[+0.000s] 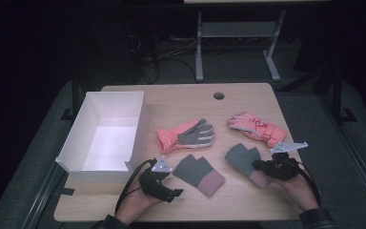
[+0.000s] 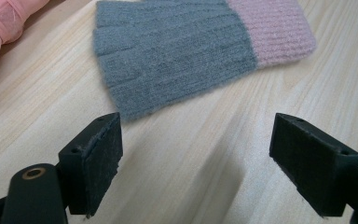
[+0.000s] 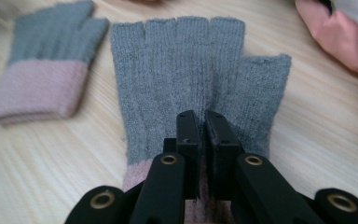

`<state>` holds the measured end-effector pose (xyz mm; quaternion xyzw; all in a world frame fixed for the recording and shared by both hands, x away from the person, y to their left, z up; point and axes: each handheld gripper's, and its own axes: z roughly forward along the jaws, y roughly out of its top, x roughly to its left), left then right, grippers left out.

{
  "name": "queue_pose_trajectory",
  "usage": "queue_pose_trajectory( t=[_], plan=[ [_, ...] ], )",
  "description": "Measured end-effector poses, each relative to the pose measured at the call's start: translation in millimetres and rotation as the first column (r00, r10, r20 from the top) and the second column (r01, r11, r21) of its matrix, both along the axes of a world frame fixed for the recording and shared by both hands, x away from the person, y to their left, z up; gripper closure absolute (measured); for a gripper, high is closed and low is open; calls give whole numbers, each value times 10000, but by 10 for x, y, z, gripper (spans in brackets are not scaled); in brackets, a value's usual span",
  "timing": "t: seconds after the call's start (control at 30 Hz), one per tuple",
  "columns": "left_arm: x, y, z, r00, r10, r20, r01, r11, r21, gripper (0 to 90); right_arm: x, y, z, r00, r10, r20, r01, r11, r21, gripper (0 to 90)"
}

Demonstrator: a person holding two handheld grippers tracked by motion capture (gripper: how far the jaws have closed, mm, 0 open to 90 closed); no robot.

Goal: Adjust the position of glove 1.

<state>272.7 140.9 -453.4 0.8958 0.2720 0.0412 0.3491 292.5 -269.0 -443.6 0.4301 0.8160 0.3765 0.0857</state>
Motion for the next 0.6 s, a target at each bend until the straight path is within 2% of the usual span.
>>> queue_pose_trajectory(
  t=[0.17, 0.33, 0.6],
  plan=[
    [-2, -12, -8, 10000, 64, 45, -64, 10000, -49, 167, -11, 122, 70, 9995, 311, 51, -312, 9993, 193, 853],
    [-7, -8, -3, 9999, 58, 96, -58, 10000, -34, 167, -6, 334, 150, 9970, 759, 125, -761, 9968, 224, 853],
    [-1, -6, 6, 10000, 13, 57, -13, 10000, 34, 167, 45, 664, 225, 9914, 1310, 76, -1312, 9894, 618, 852]
  ],
)
